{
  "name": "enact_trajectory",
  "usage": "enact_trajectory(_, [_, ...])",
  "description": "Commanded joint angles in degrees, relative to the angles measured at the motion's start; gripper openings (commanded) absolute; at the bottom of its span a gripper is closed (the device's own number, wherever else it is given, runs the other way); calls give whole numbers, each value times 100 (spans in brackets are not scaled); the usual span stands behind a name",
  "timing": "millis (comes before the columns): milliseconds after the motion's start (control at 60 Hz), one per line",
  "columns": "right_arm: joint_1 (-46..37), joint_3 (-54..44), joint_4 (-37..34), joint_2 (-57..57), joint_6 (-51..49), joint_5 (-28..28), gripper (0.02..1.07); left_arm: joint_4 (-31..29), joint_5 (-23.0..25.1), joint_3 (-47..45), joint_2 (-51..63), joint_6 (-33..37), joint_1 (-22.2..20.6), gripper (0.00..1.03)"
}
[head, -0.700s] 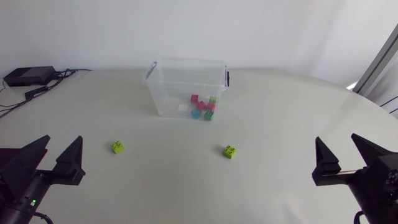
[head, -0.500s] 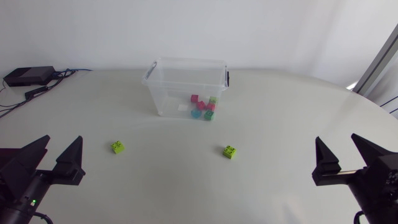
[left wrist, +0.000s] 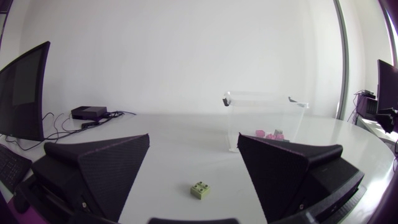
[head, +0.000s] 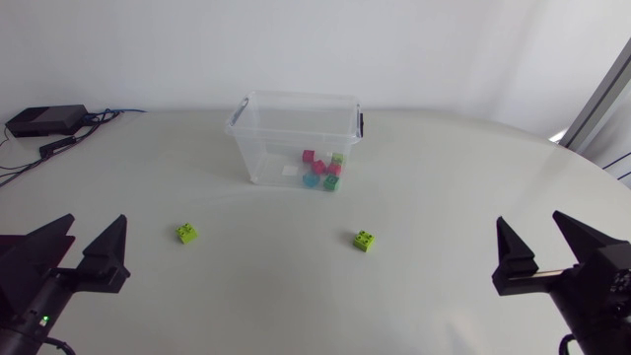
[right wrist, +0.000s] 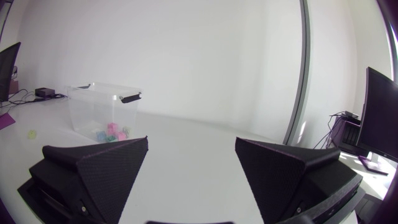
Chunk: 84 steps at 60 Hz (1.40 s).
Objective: Place the duplo bricks in the container
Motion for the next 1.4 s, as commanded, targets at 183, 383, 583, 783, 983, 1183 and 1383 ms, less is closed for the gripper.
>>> enact_trajectory(183, [261,1006,1,1104,118,23,103,-381,-31,1952,2018,-113,-136,99])
enact_trajectory(383, [393,2192,-210,2959,303,14,103,-856,-31,2972,4145,-113,-66,99])
enact_trajectory(583, [560,3010,-614,4435,645,-65,103,-1480,-13,3974,6448,142,13,99])
enact_trajectory(783, [560,3502,-957,5393,1067,-284,103,-2095,-13,4747,8091,766,31,99])
enact_trajectory(983, [507,4179,-1599,6632,1120,-557,103,-2499,-13,5362,9454,2506,31,96])
enact_trajectory(1183, [735,4592,-2099,7344,461,-1058,103,-2271,13,5169,9858,3622,57,96])
enact_trajectory(1383, [1043,4741,-2469,7863,-1262,-1260,103,-2113,725,5151,10297,4396,216,90])
